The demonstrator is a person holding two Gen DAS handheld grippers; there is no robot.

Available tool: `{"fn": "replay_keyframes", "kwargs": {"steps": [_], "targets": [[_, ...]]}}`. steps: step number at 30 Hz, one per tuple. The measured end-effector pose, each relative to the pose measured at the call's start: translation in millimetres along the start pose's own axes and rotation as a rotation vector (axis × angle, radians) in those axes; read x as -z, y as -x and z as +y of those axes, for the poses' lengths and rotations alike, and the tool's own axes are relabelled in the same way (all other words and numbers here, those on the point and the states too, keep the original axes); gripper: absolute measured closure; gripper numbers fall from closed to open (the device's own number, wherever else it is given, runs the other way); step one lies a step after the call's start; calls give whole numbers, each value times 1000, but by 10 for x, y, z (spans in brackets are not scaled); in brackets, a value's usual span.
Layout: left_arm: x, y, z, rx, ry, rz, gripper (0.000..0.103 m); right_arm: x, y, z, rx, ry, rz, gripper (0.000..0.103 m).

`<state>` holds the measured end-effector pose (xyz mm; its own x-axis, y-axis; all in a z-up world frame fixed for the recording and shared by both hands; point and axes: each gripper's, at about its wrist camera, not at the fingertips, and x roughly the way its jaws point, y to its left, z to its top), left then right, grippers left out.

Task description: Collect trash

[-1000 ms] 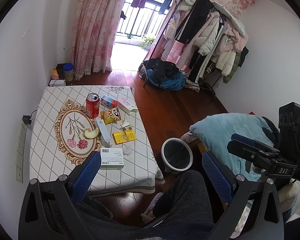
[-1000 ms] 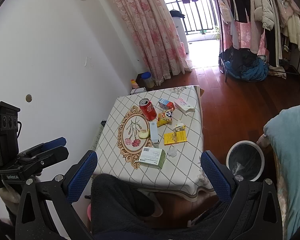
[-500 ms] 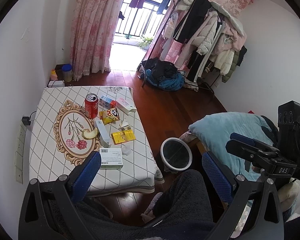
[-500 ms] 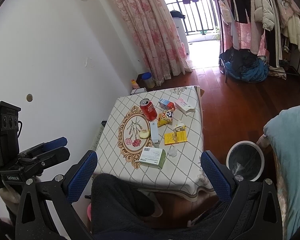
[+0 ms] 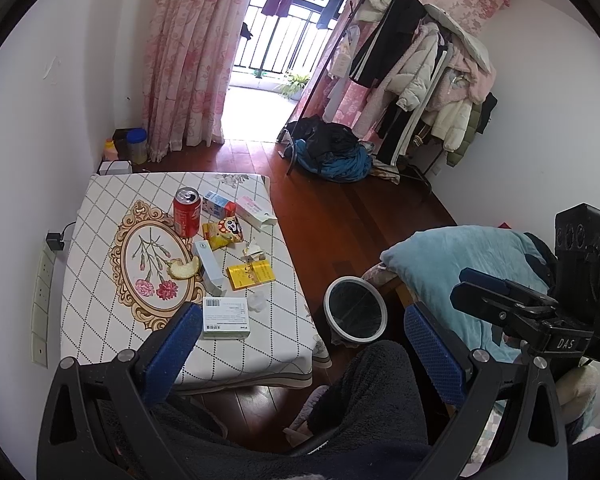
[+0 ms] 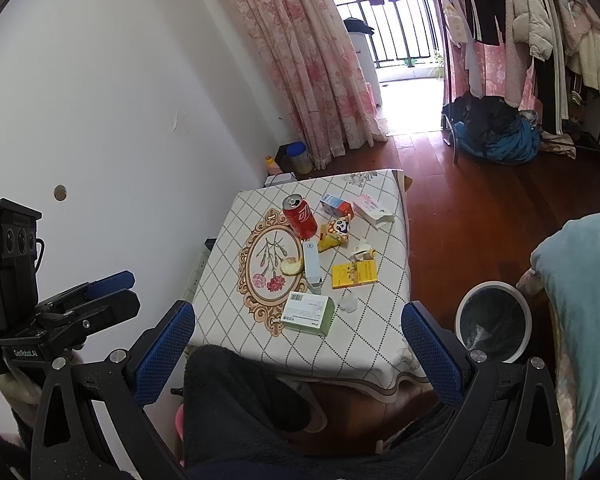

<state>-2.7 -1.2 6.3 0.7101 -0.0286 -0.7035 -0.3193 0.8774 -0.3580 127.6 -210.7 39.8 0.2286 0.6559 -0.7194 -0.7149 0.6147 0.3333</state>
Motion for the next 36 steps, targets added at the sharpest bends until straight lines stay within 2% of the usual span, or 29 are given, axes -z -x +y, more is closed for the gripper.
{"fn": "replay_keyframes", "kwargs": {"steps": [11,13,17,18,21,24,28,32,35,36], "targets": [[-16,-80,67,-18,7,16,0,3,-73,-22,-8,-12,2,0],[-29,-154,101,-71,7,14,0,2,-98,-76,-6,-39,-3,0],[-23,-548,311,-252,18,43,0,-8,-260,-268,63,-91,5,0],[-1,-742,404,-303,33,73,0,2,-378,-360,93,-107,20,0],[119,-1304,637,-361,85,176,0,54,-738,-639,162,-154,75,0],[289,-1911,853,-389,144,295,0,185,-1306,-1056,225,-230,166,0],[470,-2500,930,-410,142,416,0,414,-1957,-1551,282,-307,281,0],[572,-2995,963,-433,128,532,0,559,-2386,-1770,286,-338,368,0],[632,-3262,1028,-455,134,583,1,563,-2585,-1800,279,-340,405,0],[641,-3293,1048,-457,141,579,6,555,-2631,-1782,275,-336,413,0]]}}
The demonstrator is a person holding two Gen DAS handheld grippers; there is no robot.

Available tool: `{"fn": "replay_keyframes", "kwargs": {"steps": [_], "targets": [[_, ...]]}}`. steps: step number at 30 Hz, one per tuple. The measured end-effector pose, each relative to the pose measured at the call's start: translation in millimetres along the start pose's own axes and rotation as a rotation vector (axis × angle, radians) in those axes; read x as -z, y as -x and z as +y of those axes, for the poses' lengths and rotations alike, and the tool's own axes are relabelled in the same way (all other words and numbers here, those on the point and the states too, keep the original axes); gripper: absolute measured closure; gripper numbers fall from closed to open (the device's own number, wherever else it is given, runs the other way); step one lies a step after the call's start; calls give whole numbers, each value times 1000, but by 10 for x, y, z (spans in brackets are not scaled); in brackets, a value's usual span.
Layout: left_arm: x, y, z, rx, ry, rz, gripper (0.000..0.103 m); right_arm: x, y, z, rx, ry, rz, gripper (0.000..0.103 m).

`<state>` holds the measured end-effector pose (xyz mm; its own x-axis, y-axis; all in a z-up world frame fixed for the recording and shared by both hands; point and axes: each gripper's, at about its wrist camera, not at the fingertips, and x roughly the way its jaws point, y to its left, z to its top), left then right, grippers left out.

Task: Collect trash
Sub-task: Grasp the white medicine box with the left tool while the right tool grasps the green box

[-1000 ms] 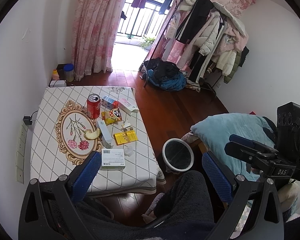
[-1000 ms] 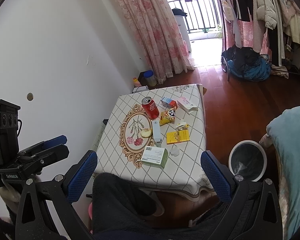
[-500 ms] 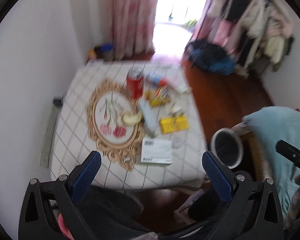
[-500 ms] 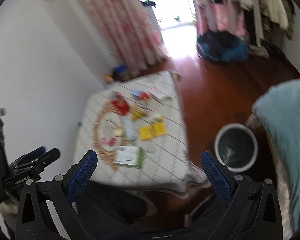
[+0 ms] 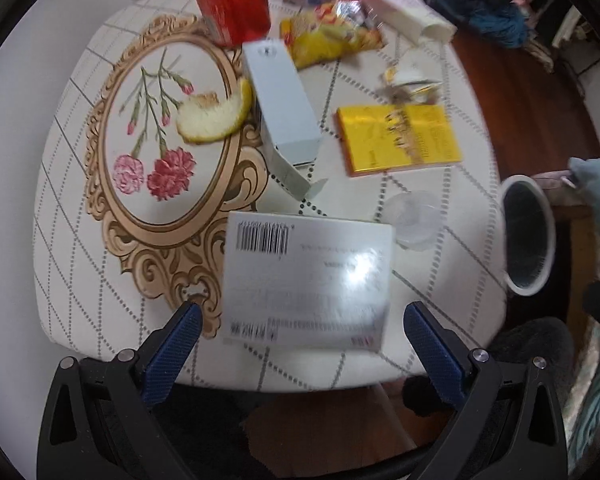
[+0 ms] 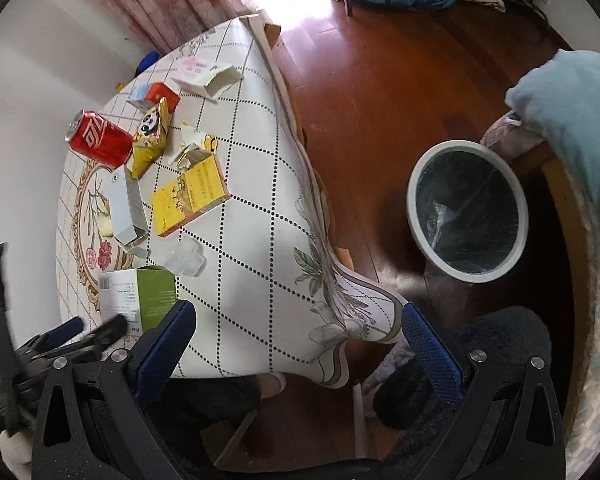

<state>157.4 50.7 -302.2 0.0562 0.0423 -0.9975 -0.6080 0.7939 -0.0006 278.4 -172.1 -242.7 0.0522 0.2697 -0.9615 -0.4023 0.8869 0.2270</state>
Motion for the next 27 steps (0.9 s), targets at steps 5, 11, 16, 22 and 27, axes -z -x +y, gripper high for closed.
{"fn": "replay_keyframes", "kwargs": {"steps": [5,11,16,22,27], "targets": [[34,159,264,-8,74,-90,16,-138,-78,179,-7,35,23,0],[21,348,1023,-122,217,-183,16,-348,-189,745,-54,124,48,0],[-64,218,1599,-119,332,-161,16,-594,-440,1513,-140,212,65,38],[-151,104,1801,-79,373,-152,16,-837,-966,2214,-136,289,160,37],[-195,59,1821,-71,368,-164,16,-784,-1354,2472,-54,351,228,38]]}}
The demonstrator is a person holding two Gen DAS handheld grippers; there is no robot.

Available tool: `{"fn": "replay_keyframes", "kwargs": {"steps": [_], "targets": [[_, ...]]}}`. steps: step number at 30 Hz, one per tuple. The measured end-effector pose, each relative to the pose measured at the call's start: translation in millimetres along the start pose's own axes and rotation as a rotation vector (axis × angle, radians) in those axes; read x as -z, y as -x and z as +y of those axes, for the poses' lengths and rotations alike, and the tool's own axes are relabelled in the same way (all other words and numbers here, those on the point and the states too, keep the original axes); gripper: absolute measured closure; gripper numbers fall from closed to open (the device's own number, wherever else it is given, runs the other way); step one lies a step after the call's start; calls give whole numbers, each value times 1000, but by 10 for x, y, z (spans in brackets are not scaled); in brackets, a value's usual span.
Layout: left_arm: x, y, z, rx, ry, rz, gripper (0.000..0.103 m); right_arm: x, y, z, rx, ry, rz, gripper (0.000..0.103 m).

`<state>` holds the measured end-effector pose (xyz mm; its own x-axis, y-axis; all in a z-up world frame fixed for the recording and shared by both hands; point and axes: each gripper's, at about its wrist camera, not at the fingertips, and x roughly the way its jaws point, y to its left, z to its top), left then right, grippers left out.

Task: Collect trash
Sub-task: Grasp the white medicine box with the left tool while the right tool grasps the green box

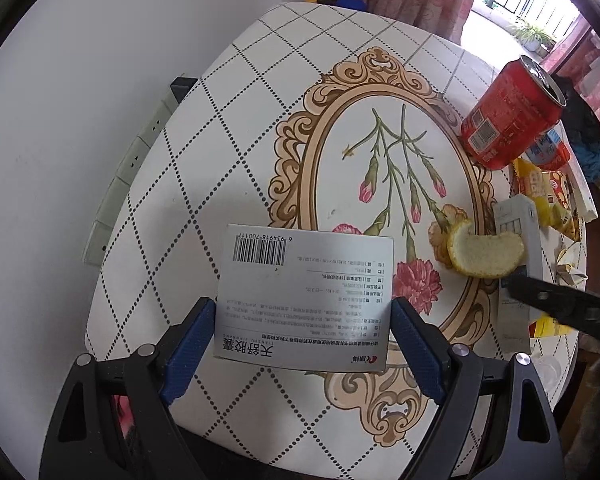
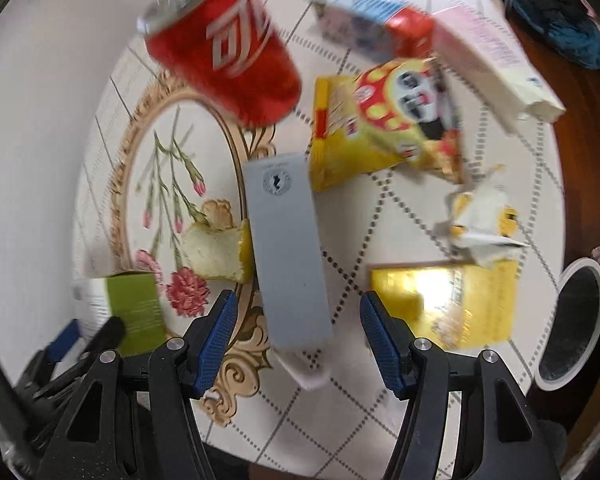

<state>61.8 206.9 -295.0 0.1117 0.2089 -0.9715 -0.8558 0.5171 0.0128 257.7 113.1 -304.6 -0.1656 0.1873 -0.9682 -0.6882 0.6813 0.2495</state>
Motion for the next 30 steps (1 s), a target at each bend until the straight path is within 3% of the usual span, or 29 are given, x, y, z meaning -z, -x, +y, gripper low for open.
{"fn": "replay_keyframes", "kwargs": {"steps": [2,3,7,13,18,30], "targets": [[-2,16,5,3,-2,-3,16,-6,-101,57,26,12,9,45],[-5,8,1,4,-4,-4,16,-7,-146,63,30,17,11,55],[-7,7,8,7,-5,-10,16,0,-242,197,82,45,-13,65],[-14,17,3,5,-8,-15,16,40,-307,444,151,93,-38,67],[-15,48,8,8,0,-23,16,168,-291,512,144,110,-58,67],[75,630,-77,-20,-54,-157,16,574,515,338,105,144,-197,67]]}}
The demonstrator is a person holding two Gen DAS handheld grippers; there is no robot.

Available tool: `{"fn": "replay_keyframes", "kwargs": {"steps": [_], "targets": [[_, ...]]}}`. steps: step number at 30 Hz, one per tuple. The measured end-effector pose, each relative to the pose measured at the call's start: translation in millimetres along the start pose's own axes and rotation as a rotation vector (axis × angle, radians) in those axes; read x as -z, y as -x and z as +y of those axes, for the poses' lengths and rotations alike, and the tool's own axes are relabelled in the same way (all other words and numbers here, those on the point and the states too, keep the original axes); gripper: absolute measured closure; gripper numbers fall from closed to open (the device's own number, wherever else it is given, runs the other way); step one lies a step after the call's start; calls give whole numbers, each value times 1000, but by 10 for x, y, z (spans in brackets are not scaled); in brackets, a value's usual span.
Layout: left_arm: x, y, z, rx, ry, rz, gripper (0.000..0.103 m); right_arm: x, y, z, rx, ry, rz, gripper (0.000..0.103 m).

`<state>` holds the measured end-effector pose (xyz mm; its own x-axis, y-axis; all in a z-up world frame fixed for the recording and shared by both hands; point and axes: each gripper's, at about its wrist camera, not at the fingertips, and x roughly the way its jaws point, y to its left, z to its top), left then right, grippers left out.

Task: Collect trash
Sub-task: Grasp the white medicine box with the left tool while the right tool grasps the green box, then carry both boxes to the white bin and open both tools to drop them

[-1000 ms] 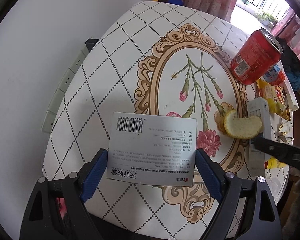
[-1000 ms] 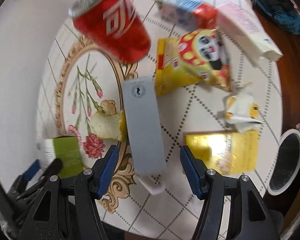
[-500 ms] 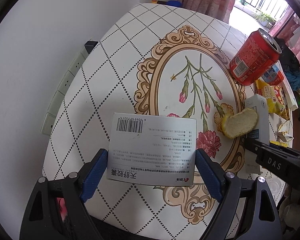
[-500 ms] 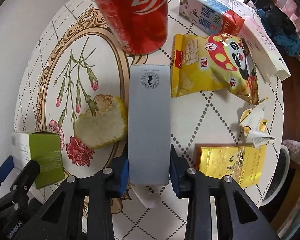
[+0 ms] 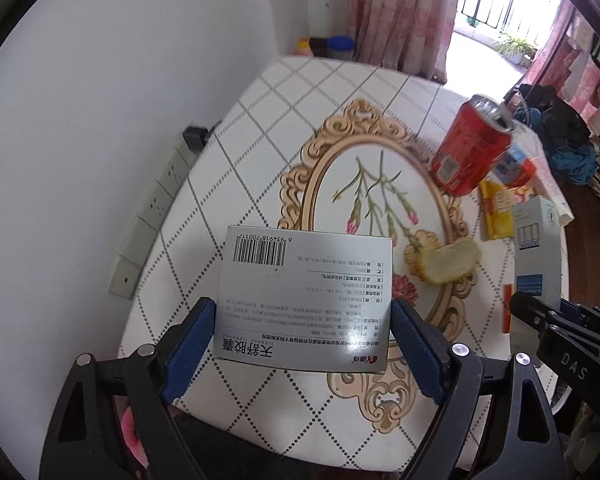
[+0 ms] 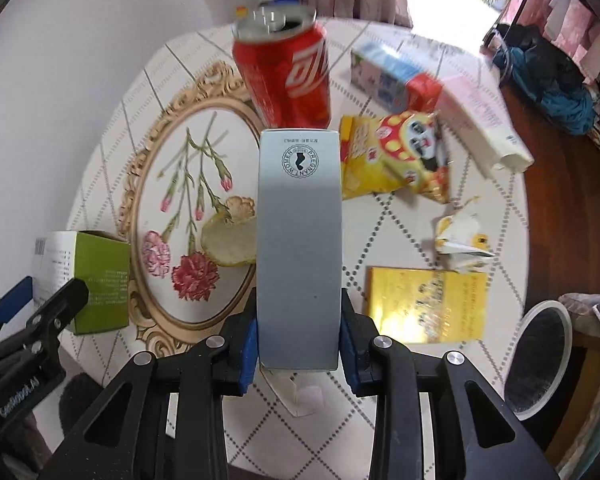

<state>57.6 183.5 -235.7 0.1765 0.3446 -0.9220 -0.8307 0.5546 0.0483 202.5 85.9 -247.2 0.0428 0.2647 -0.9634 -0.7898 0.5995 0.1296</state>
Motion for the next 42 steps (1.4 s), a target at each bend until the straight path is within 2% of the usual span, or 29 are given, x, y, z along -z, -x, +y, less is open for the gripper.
{"fn": "replay_keyframes", "kwargs": {"steps": [8,13,19,23,29,34,40,42], "targets": [[57,539,-221,41,-48,-87,16,184,604,-231,-10,-15,-140,68],[122,838,-505,82,-93,-140,16,375,963,-414,66,-35,-253,68],[209,1095,-1203,156,-197,-182,16,713,1407,-994,167,-106,-344,68],[326,1160,-1866,237,-284,-170,16,995,1619,-1519,258,-161,-379,68],[539,956,-2922,417,-400,-61,16,1477,1558,-2527,339,-293,-328,68],[659,493,-3757,572,-488,102,16,1872,1200,-3271,380,-383,-221,68],[734,-99,-4510,634,-550,287,16,2155,728,-3926,408,-457,-116,68],[858,-168,-4669,647,-569,330,16,2212,603,-4075,403,-479,-93,68]]}}
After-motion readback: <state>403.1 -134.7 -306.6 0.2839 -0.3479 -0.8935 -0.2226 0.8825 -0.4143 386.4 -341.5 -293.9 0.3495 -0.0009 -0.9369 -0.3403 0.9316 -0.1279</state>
